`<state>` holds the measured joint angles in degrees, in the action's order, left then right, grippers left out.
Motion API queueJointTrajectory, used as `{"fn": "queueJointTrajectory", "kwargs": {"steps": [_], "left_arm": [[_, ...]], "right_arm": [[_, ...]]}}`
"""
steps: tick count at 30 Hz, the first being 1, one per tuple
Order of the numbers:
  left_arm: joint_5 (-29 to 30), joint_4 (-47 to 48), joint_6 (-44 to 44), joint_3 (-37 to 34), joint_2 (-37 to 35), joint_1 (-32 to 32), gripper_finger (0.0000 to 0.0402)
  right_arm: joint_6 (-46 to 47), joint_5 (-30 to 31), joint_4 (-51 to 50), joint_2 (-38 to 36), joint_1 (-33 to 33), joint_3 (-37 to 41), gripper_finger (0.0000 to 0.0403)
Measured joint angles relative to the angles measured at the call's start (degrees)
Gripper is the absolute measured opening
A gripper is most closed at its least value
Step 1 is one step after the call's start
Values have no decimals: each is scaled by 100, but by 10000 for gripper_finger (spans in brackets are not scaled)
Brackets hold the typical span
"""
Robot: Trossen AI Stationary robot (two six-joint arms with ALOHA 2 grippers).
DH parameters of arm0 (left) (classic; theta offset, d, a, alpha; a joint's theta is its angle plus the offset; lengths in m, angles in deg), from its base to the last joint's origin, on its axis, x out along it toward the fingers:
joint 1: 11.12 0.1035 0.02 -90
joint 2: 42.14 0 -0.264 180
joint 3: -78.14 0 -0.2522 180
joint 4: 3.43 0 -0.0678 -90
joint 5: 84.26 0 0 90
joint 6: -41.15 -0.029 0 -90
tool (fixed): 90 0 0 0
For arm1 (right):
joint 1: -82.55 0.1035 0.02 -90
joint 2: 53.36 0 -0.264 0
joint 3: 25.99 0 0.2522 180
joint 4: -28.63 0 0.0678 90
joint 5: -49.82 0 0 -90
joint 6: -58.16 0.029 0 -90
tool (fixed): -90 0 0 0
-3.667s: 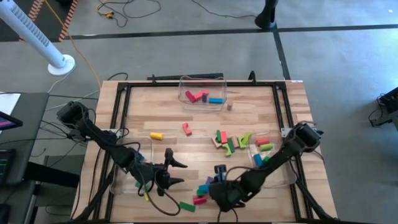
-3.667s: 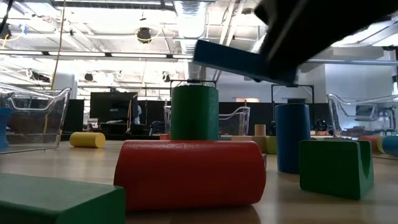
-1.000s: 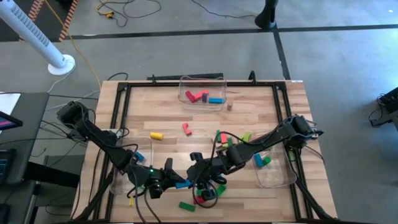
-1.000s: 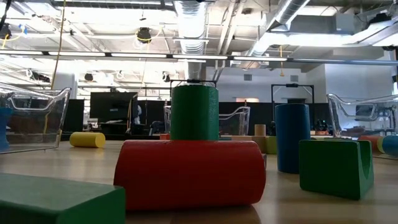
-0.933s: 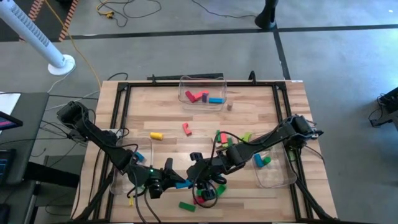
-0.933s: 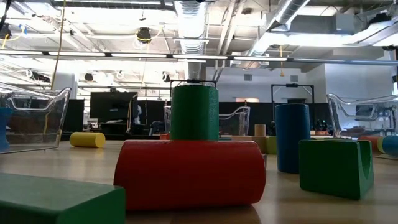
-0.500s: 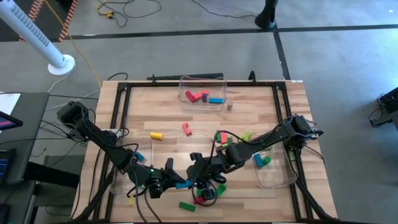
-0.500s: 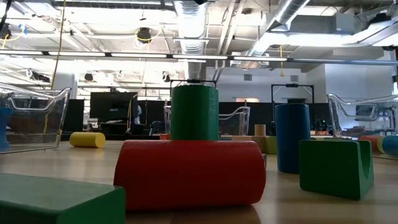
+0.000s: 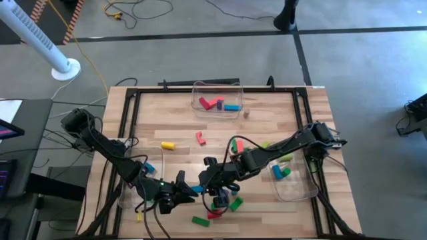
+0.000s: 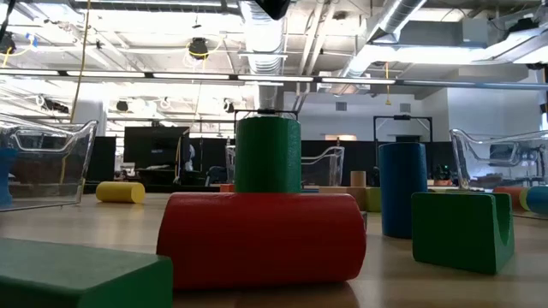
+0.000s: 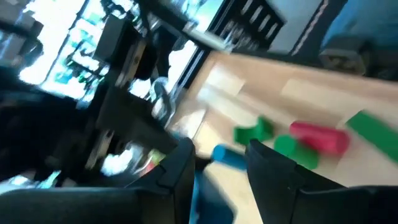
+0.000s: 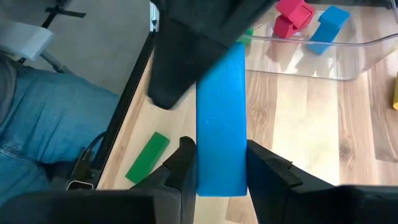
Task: Sort blocks by size
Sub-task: Put the light blue rectangular block into the top transparent bin
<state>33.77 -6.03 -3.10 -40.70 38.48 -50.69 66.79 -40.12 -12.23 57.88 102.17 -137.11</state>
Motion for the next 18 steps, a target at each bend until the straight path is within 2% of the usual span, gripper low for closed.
{"fn": "queueJointTrajectory", "kwargs": {"steps": [3, 11, 14, 18], "left_arm": [[310, 89, -30, 0, 0, 4, 134], [378, 109, -201, 0, 0, 7, 133], [387, 109, -198, 0, 0, -26, 113], [415, 115, -328, 2, 0, -98, 65]], "right_arm": [[-2, -46, 14, 0, 0, 0, 138], [-2, -125, 16, 0, 4, 0, 138], [-2, -127, 17, 0, 6, 0, 138], [14, -166, 29, 0, 7, 0, 138]]}}
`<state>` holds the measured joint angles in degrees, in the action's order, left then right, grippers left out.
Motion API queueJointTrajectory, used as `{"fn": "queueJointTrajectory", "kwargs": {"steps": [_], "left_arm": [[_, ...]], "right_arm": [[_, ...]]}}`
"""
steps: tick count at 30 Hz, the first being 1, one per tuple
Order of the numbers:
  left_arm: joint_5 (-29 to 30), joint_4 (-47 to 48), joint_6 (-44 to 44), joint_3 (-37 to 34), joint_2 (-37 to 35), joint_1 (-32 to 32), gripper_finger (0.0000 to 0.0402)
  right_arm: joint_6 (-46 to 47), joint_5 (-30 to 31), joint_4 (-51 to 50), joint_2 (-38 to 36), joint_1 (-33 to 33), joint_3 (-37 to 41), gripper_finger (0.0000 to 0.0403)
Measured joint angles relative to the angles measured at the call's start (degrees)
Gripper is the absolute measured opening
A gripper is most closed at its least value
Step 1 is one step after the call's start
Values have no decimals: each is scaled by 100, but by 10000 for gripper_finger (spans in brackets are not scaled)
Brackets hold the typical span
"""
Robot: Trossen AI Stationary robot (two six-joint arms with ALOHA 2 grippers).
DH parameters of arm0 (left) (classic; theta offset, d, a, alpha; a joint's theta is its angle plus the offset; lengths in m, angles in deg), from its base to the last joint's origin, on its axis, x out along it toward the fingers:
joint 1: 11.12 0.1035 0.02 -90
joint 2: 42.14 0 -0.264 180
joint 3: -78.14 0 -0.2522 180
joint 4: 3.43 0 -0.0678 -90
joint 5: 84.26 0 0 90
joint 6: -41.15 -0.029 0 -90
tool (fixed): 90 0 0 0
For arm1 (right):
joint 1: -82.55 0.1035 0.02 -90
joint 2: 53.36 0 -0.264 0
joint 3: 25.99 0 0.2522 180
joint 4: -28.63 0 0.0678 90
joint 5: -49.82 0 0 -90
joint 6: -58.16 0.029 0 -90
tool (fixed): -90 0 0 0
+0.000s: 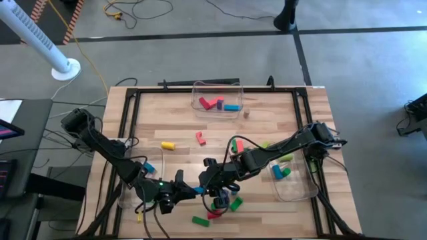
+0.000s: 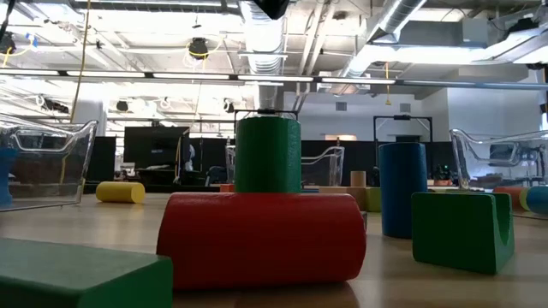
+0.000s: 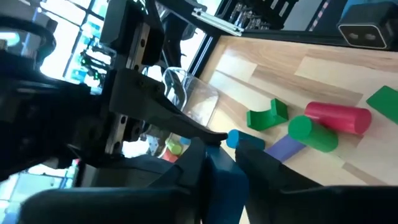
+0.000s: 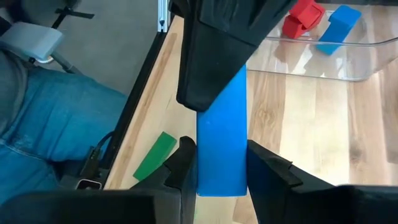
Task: Sort blocks by size
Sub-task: Put the light blue rectangular block into the top transparent bin
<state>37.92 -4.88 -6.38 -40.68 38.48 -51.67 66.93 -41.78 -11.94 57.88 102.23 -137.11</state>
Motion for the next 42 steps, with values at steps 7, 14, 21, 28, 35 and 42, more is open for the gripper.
{"fn": "queueJointTrajectory", "kwargs": {"steps": [7, 14, 21, 28, 35, 42], "left_arm": [[24, 100, 4, 9, 0, -2, 57], [115, 77, 192, 9, 0, 0, 55], [455, 97, 478, -11, -2, 3, 54], [779, 175, 553, -8, -70, 312, 54], [103, 490, 658, -8, -703, 1381, 54], [-1572, 560, 1008, -4, -1321, 3396, 54]], "right_arm": [[-1, -16, -17, 2, 0, 4, 139], [-23, 42, -123, 2, 4, 4, 173], [248, 432, -1074, -100, 130, 2, 233], [658, 920, -1724, -116, 559, 35, 238], [1018, 1554, -1692, -117, 1261, 319, 226], [1030, 2240, -1254, -116, 1787, 617, 221]]}}
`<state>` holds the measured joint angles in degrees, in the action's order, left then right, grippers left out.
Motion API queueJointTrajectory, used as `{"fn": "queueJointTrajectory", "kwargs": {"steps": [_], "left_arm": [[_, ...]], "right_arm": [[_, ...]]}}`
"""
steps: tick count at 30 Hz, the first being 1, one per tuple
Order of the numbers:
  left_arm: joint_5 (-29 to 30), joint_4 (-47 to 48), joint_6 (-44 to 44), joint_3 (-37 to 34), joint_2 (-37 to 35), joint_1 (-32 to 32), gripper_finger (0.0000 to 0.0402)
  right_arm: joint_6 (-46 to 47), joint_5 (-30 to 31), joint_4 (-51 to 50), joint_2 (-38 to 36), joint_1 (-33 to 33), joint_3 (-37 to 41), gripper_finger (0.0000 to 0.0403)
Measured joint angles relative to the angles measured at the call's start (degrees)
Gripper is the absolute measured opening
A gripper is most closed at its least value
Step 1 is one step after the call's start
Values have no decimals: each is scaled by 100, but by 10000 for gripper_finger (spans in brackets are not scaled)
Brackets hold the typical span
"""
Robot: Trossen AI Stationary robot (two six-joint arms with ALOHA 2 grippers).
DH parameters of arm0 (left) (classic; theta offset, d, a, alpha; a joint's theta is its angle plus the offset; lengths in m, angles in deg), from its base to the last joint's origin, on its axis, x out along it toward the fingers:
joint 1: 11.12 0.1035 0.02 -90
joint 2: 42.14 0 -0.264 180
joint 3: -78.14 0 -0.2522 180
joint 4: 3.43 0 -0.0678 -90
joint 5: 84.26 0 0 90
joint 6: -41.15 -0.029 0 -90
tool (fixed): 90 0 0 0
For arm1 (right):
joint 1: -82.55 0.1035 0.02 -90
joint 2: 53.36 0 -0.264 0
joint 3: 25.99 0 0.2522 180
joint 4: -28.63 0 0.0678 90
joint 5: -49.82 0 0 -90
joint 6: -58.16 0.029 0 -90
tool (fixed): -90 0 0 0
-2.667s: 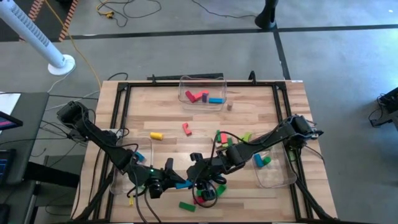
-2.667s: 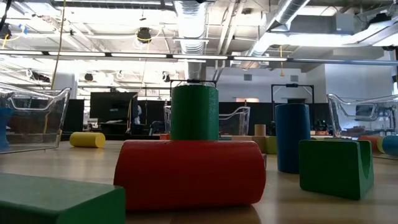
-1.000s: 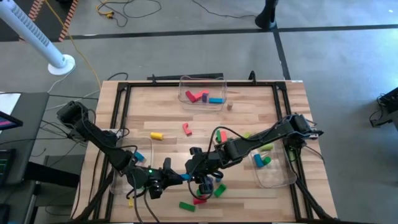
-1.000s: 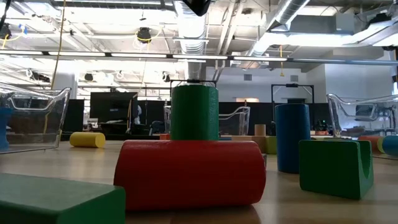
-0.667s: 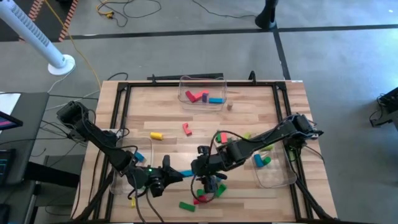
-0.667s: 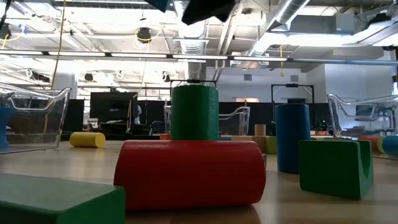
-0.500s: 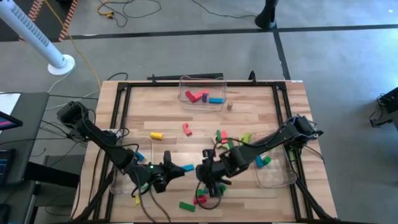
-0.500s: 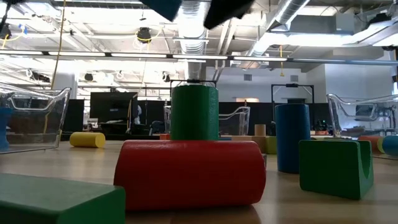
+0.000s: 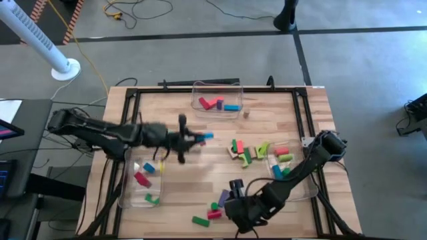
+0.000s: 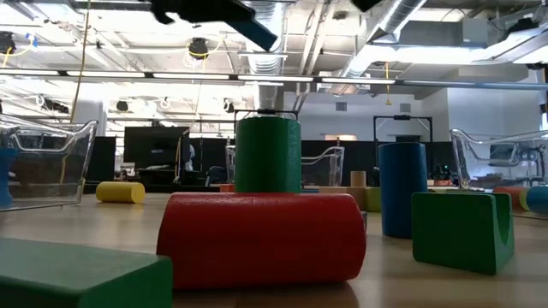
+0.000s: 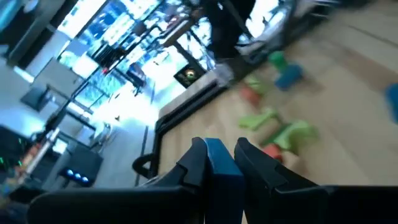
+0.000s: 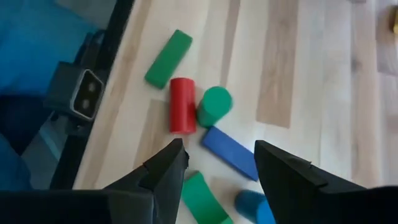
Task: Sort blocks by size
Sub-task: Put the light blue rectangular block into the top transparent bin
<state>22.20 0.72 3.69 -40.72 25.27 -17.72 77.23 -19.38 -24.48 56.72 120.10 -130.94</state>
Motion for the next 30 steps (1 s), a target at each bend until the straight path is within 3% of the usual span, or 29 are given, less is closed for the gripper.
{"fn": "queueJointTrajectory", "kwargs": {"steps": [8, 13, 21, 30], "left_arm": [[-1474, -330, 501, 495, 615, 2353, 54], [-2056, -306, 914, 1061, 1511, 3293, 54], [-2091, 17, 1146, 1814, 2939, 3948, 58], [-2132, 966, 1464, 2685, 3887, 4044, 56]], "right_arm": [[10, 40, 288, 80, 176, 95, 221], [103, 43, 321, 81, 202, 95, 220], [209, 92, 353, 83, 291, 94, 220], [318, 539, 326, 85, 565, 94, 220]]}}
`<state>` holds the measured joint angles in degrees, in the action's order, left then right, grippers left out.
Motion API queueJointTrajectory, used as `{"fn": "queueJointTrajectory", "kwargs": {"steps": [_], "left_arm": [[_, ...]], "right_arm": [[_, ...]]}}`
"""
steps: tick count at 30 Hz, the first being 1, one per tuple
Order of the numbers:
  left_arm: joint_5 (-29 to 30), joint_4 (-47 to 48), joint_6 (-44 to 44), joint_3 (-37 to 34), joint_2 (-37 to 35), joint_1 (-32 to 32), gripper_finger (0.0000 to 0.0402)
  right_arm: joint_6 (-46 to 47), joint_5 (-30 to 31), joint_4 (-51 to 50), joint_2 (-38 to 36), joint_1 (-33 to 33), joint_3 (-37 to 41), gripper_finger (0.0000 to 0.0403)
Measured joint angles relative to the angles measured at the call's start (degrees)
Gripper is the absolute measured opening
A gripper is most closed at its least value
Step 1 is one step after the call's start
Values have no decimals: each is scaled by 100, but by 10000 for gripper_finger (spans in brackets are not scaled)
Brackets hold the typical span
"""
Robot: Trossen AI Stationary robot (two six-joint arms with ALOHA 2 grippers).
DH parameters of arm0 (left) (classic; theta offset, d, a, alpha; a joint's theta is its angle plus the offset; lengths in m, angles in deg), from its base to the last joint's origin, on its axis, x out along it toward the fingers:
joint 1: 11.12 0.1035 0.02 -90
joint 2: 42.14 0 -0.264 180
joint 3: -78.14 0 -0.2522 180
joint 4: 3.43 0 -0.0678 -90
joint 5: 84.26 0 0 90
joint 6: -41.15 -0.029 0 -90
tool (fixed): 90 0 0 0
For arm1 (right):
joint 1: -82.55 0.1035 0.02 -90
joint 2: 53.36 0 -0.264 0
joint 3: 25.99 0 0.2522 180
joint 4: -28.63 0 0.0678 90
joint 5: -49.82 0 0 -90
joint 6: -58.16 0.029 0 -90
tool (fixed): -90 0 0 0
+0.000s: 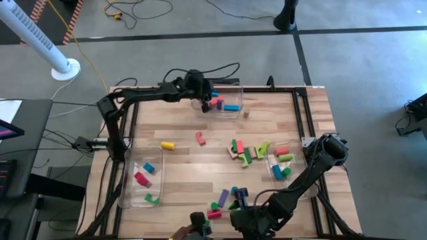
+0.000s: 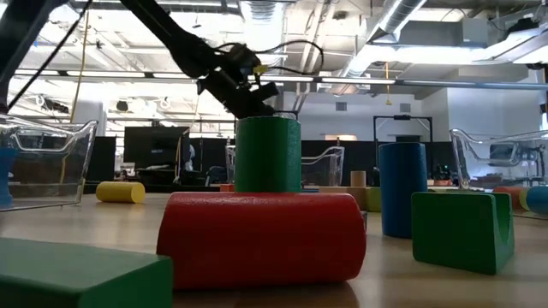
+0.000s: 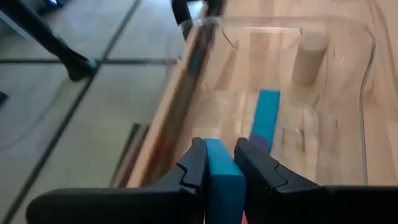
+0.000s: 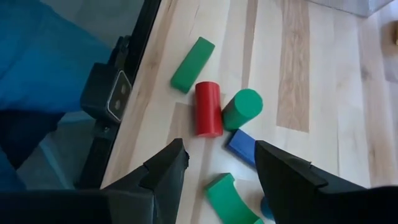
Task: Sort blocks by size
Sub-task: Put the light blue rectangular block into the top transparent bin, then put the yellow cylindrical block into the right transparent bin
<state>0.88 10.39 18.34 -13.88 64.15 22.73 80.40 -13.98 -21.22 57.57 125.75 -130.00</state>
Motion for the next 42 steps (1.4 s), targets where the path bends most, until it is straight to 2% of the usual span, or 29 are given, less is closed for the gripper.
{"fn": "queueJointTrajectory", "kwargs": {"steps": [6, 24, 42], "left_arm": [[8, 586, 262, 380, 168, 57, 56], [13, 1062, 604, 384, 168, 184, 65], [10, 1419, 898, 382, 143, 186, 152]], "right_arm": [[93, 103, 4, 0, 30, 0, 220], [131, 105, 9, 0, -27, -1, 220], [124, 104, 10, 0, -33, -1, 220]]}}
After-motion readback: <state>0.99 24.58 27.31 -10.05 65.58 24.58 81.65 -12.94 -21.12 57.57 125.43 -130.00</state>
